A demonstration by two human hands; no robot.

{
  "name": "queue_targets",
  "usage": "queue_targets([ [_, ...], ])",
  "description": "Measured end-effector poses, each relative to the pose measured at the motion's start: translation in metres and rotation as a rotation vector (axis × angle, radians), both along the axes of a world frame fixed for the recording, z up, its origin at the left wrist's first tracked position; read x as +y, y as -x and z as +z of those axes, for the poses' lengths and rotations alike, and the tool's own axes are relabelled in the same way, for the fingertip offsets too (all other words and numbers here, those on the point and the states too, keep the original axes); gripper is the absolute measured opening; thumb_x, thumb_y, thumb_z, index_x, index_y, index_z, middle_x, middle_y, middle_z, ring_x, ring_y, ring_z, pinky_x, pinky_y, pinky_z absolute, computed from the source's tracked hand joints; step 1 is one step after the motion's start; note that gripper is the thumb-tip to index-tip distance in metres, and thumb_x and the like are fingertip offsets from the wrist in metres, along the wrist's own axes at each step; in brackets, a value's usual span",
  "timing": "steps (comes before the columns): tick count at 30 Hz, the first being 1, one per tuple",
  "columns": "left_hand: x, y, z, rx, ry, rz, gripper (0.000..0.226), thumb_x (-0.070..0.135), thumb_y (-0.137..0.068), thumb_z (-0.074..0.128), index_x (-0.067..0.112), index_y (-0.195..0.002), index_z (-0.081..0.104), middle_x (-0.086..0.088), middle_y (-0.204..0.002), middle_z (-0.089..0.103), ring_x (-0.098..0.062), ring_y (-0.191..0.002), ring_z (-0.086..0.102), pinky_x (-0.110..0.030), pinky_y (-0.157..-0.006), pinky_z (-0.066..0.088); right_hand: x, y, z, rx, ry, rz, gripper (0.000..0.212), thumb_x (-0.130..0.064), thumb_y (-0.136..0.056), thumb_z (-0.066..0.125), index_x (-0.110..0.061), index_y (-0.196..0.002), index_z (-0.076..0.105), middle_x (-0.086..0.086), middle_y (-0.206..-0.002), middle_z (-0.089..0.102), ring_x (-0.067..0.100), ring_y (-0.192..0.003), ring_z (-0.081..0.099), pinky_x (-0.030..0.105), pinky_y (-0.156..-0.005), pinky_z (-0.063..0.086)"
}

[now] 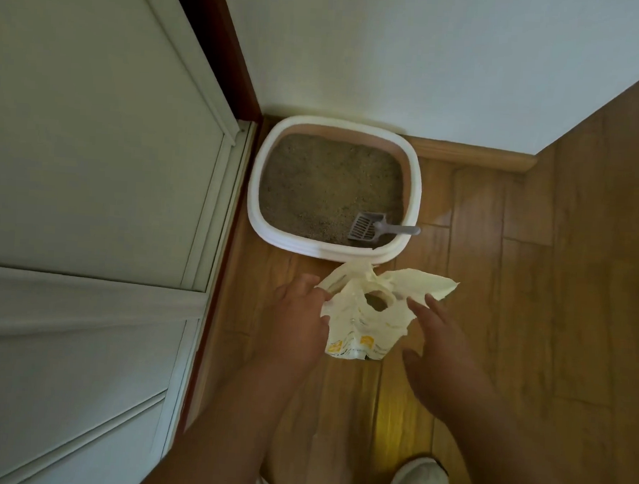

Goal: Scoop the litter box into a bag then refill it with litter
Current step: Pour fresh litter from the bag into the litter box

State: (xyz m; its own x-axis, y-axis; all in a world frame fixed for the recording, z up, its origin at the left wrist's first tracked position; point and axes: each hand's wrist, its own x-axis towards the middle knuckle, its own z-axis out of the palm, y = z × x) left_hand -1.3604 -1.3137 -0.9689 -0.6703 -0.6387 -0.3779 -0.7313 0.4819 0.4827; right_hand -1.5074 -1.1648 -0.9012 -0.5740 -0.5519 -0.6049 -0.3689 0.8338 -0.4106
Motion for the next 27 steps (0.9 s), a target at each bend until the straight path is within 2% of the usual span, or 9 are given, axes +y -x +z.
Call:
queue_targets([
  [5,-0.003,0.003,-0.008,0.056,0.088,-0.021,0.031,0.032,-0.092,0.069,0.024,-0.123,0.067,0.008,-0.144,0.051,-0.015,-0.129,0.05,-0.036,-0.105,0.048,0.017,0.005,-0.022,-0.013,0.021,-0.056,0.077,-0.014,-0.093,0.068,-0.032,-0.156,0.027,-0.006,-0.167,0.014,0.019,-0.149,0.028,0.036,-0.116,0.032],
  [8,-0.002,0.009,-0.016,0.13,0.123,-0.068,0.026,0.031,-0.094,0.065,0.025,-0.12,0.069,0.008,-0.141,0.054,-0.014,-0.129,0.05,-0.035,-0.104,0.047,0.021,0.012,-0.037,0.028,0.07,-0.067,0.084,-0.013,-0.093,0.069,-0.041,-0.156,0.02,-0.006,-0.168,0.008,0.02,-0.152,0.02,0.04,-0.118,0.029],
  [11,-0.006,0.015,-0.027,0.189,0.228,-0.147,0.023,0.034,-0.095,0.056,0.026,-0.11,0.071,0.006,-0.129,0.064,-0.017,-0.117,0.061,-0.037,-0.097,0.052,0.021,0.024,-0.056,0.047,0.09,-0.089,0.09,-0.016,-0.092,0.069,-0.052,-0.154,0.015,-0.007,-0.168,-0.001,0.023,-0.154,0.014,0.045,-0.117,0.029],
  [13,-0.015,0.023,-0.033,0.209,0.271,-0.212,0.018,0.034,-0.096,0.06,0.026,-0.108,0.071,0.006,-0.13,0.064,-0.015,-0.116,0.06,-0.036,-0.097,0.053,0.019,0.034,-0.068,0.072,0.117,-0.106,0.084,-0.018,-0.092,0.07,-0.055,-0.149,0.022,-0.007,-0.168,0.0,0.025,-0.153,0.016,0.046,-0.116,0.03],
  [15,-0.026,0.03,-0.035,0.226,0.261,-0.225,0.014,0.031,-0.1,0.061,0.024,-0.108,0.07,0.008,-0.131,0.061,-0.011,-0.117,0.057,-0.032,-0.097,0.051,0.015,0.044,-0.079,0.101,0.123,-0.059,0.067,-0.025,-0.09,0.071,-0.055,-0.138,0.036,-0.008,-0.166,0.009,0.027,-0.148,0.03,0.046,-0.113,0.037],
  [18,-0.041,0.046,-0.048,0.21,0.162,-0.18,0.013,0.023,-0.104,0.055,0.021,-0.107,0.068,0.011,-0.113,0.058,-0.008,-0.099,0.058,-0.034,-0.088,0.054,0.004,0.065,-0.09,0.166,0.164,0.014,0.028,-0.033,-0.091,0.068,-0.043,-0.113,0.053,-0.01,-0.147,0.044,0.014,-0.118,0.055,0.029,-0.094,0.054],
  [20,-0.054,0.059,-0.059,0.156,0.141,-0.16,0.012,0.023,-0.105,0.054,0.025,-0.107,0.066,0.012,-0.103,0.056,-0.008,-0.09,0.056,-0.037,-0.087,0.053,-0.007,0.078,-0.097,0.215,0.177,0.042,0.014,-0.035,-0.093,0.065,-0.035,-0.106,0.059,-0.014,-0.121,0.058,0.006,-0.096,0.058,0.025,-0.082,0.056],
  [24,-0.085,0.081,-0.064,0.075,0.196,-0.165,0.019,0.025,-0.107,0.049,0.027,-0.116,0.066,0.008,-0.111,0.06,-0.007,-0.099,0.055,-0.023,-0.088,0.045,-0.026,0.096,-0.108,0.273,0.154,0.041,0.01,-0.037,-0.094,0.063,-0.032,-0.103,0.064,-0.013,-0.096,0.064,0.003,-0.085,0.06,0.029,-0.081,0.058],
  [27,-0.103,0.09,-0.067,0.054,0.207,-0.158,0.021,0.025,-0.108,0.049,0.024,-0.119,0.067,0.003,-0.116,0.063,-0.011,-0.102,0.056,-0.024,-0.087,0.043,-0.035,0.11,-0.114,0.304,0.127,-0.005,0.005,-0.038,-0.094,0.063,-0.033,-0.096,0.064,-0.012,-0.085,0.063,0.003,-0.076,0.061,0.027,-0.075,0.059],
])
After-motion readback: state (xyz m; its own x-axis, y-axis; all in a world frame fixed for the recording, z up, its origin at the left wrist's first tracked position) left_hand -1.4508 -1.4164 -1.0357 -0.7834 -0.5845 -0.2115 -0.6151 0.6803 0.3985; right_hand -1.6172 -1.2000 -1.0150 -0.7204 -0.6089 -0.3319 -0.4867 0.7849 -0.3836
